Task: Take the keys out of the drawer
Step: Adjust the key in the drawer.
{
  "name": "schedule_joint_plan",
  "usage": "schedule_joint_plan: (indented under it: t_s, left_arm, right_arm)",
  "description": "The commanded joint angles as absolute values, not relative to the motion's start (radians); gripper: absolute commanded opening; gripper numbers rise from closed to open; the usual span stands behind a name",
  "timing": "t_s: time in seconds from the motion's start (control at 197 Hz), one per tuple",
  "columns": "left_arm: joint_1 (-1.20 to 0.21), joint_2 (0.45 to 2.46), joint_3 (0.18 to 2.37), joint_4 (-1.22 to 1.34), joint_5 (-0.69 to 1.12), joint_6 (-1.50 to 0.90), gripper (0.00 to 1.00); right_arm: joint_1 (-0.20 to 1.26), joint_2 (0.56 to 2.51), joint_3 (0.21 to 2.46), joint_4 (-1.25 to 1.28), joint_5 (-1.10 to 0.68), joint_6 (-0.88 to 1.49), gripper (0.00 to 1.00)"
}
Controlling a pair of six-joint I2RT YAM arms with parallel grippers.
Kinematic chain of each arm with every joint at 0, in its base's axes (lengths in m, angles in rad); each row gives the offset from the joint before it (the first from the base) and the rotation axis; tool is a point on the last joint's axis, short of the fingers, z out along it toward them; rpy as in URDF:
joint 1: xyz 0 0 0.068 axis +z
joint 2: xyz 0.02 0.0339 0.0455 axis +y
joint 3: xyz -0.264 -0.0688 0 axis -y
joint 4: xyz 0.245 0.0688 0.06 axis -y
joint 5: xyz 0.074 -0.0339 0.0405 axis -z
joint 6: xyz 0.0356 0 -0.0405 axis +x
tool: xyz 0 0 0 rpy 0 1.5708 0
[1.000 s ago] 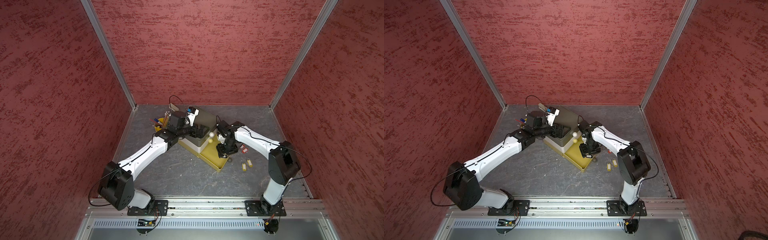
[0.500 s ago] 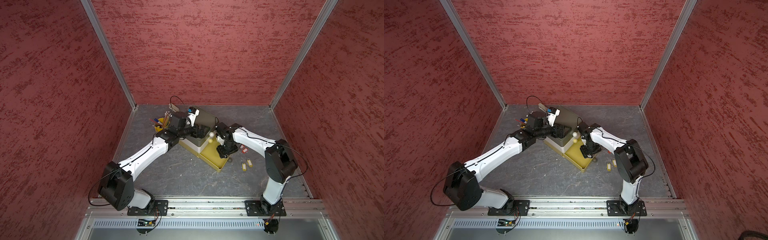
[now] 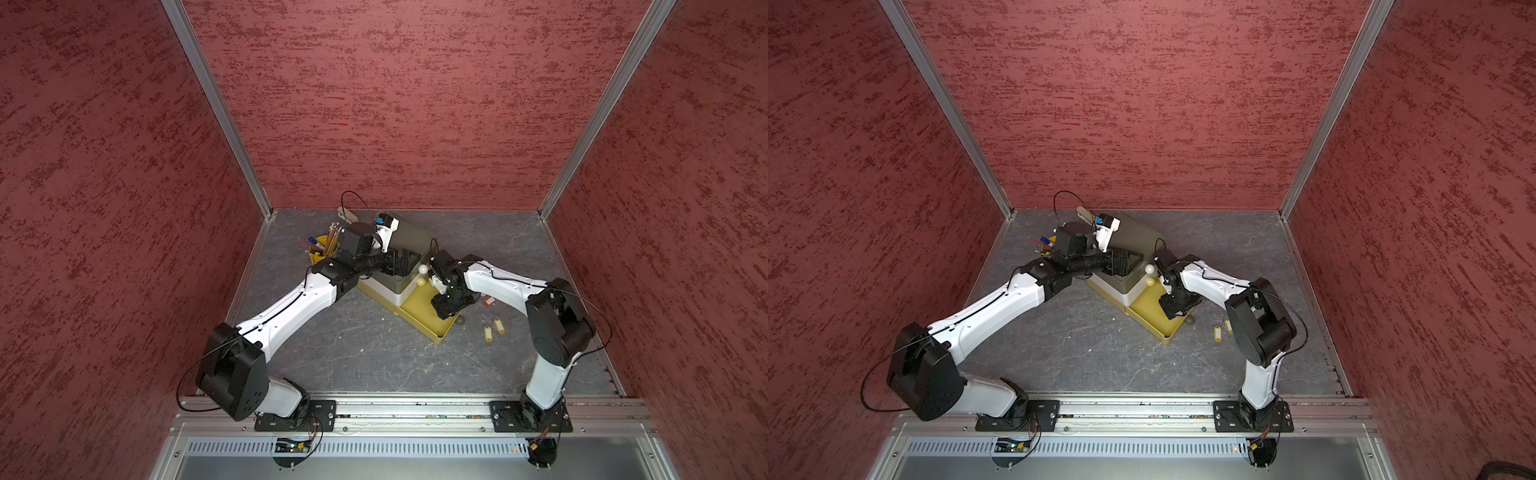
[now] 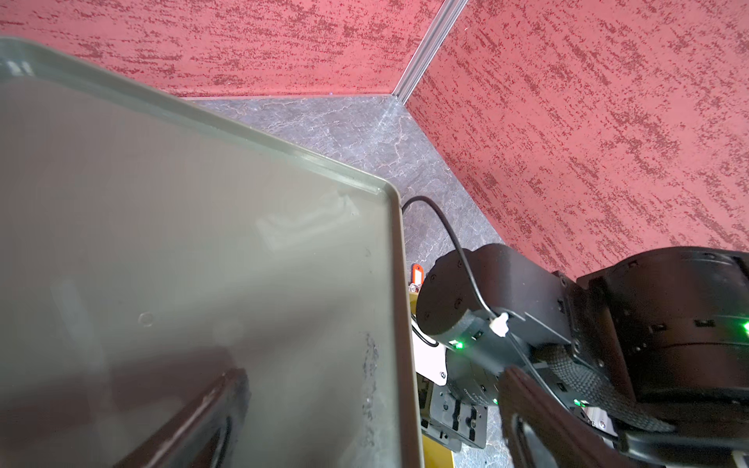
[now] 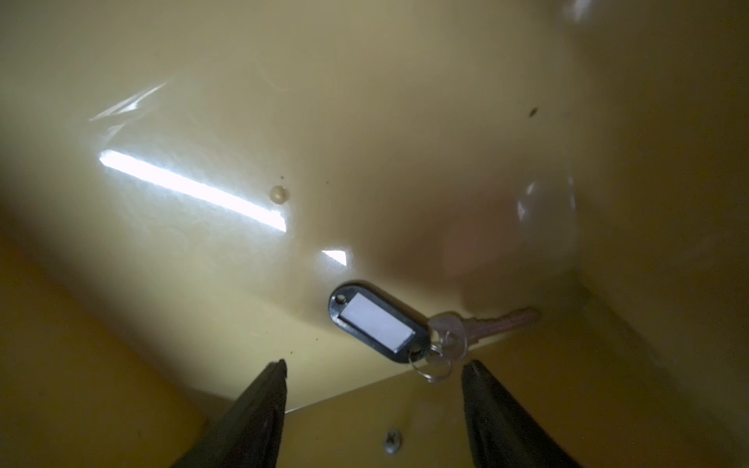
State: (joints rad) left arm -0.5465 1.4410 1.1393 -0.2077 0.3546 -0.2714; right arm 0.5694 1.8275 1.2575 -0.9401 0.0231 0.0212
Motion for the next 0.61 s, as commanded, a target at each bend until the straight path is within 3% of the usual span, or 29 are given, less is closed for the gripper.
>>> schedule_joint_plan:
  t_s: [0.0, 0.173, 0.604]
  left_arm:
    - [-0.548, 1.483, 1.117, -0.466, 0.353, -0.287, 1.00]
    - [-0.532, 1.486, 1.117, -0.468, 0.370, -0.277, 1.00]
    - [-0.502, 1.490, 1.111, -0.470, 0.402, -0.246, 1.00]
  right_arm:
    - [0.571, 1.862, 1.255, -1.016, 0.110, -0.005, 0.72]
    - [0.570, 1.900, 1.275, -1.032, 0.096, 0.001, 0.72]
    - [0.570, 1.887, 1.269, -0.909, -0.291, 0.145, 0.69]
